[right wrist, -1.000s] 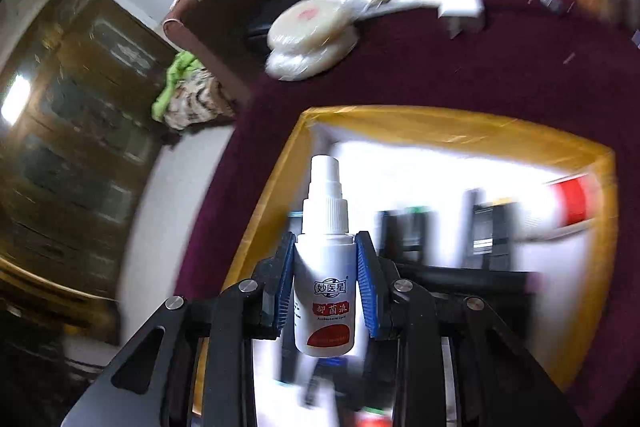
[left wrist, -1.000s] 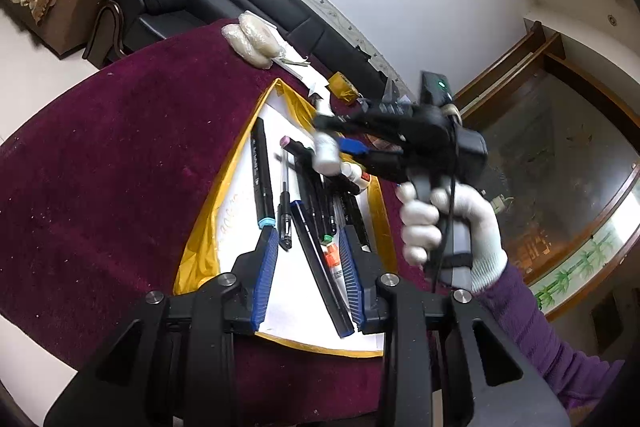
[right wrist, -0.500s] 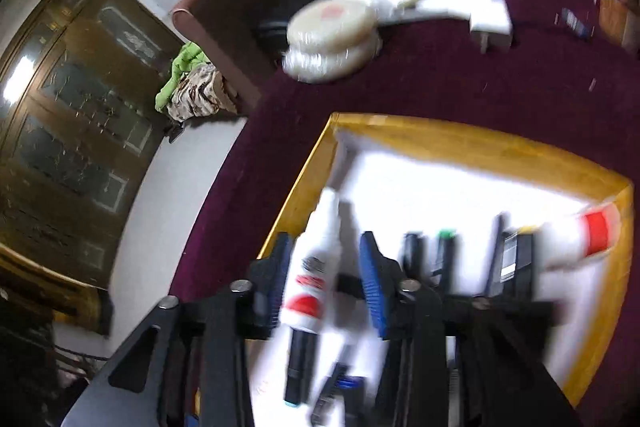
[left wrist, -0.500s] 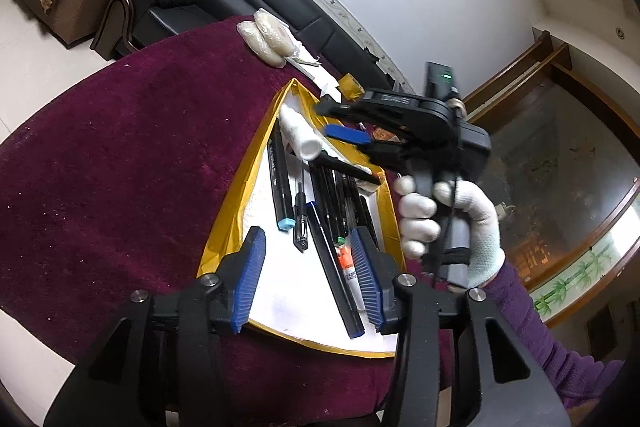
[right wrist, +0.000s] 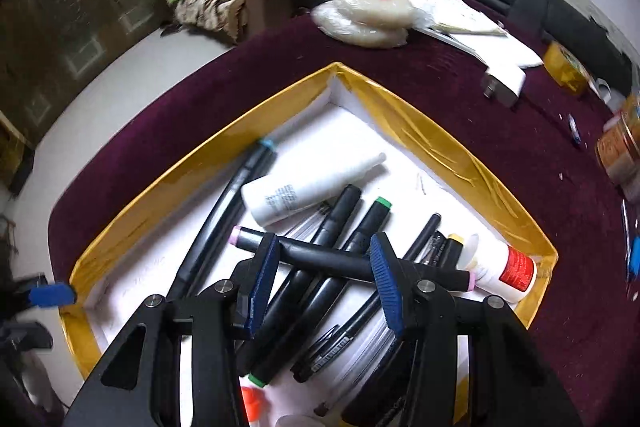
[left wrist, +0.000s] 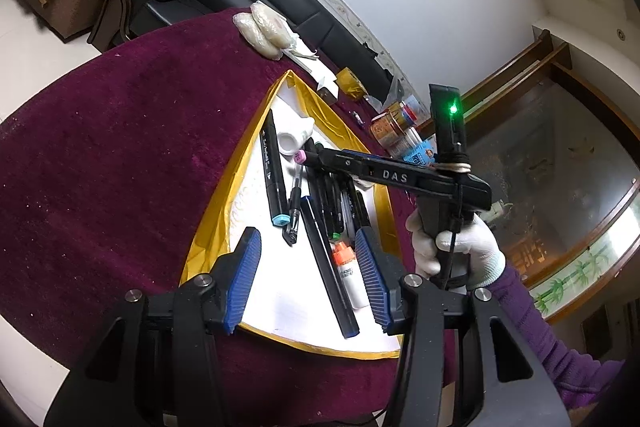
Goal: Organize rigid objects
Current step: 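Release the spray bottle and marker into the tray and open both tools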
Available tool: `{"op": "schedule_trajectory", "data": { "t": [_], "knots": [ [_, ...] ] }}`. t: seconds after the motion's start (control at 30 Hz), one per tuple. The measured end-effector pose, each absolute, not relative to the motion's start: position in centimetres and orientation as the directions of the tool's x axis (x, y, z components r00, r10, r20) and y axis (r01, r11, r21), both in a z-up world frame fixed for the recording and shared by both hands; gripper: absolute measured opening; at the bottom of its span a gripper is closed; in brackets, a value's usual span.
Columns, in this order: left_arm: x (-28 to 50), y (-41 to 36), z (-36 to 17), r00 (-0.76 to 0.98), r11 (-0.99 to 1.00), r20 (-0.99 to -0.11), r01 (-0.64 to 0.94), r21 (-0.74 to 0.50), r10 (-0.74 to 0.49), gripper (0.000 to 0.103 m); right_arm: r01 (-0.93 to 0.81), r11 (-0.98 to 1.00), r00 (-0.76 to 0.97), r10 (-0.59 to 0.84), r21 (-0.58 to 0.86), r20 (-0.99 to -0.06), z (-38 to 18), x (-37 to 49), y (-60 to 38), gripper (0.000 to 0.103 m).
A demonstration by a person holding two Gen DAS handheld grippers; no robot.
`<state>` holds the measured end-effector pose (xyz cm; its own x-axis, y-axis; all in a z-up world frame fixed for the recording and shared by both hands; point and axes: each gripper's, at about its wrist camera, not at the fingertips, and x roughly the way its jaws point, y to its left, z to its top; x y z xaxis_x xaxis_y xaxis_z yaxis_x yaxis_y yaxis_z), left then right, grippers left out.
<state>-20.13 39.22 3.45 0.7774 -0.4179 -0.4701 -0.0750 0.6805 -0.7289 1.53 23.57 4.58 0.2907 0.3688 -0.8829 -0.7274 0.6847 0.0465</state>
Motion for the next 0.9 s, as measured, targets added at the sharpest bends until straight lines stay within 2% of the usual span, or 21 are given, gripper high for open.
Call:
{"op": "schedule_trajectory", "data": {
  "t": [0.17, 0.3, 0.4, 0.6, 0.83, 0.9],
  "knots": [
    [-19.9, 39.1, 3.4, 0.774, 0.681, -0.473, -0.075, -0.729, -0.421, 0.047, -0.664, 0.746, 0.328, 0.347, 0.047, -0.879, 5.1, 2.1, 21.8, 0.043],
    [-19.7, 39.1, 3.1, 0.774, 0.673, -0.470, -0.077, -0.736, -0.425, 0.048, -0.472, 0.792, 0.163, 0.509, 0.386, -0.845, 5.0, 3.9, 18.1, 0.043],
    [-19.5, 39.0, 3.1, 0.775, 0.673, -0.466, -0.073, -0.736, -0.427, 0.052, -0.369, 0.794, 0.104, 0.552, 0.483, -0.827, 3.8, 4.6, 17.4, 0.043],
    [-19.7, 38.6, 3.4, 0.775, 0.674, -0.464, -0.068, -0.736, -0.429, 0.052, -0.339, 0.802, 0.152, 0.562, 0.491, -0.813, 3.5, 6.6, 20.1, 0.043],
    [-19.7, 38.6, 3.4, 0.774, 0.670, -0.464, -0.070, -0.739, -0.431, 0.052, -0.407, 0.772, 0.135, 0.580, 0.489, -0.803, 3.5, 6.2, 23.7, 0.043],
    [-19.7, 38.6, 3.3, 0.774, 0.668, -0.462, -0.069, -0.741, -0.433, 0.052, -0.422, 0.794, 0.165, 0.542, 0.438, -0.824, 3.6, 5.8, 24.3, 0.042]
  ]
}}
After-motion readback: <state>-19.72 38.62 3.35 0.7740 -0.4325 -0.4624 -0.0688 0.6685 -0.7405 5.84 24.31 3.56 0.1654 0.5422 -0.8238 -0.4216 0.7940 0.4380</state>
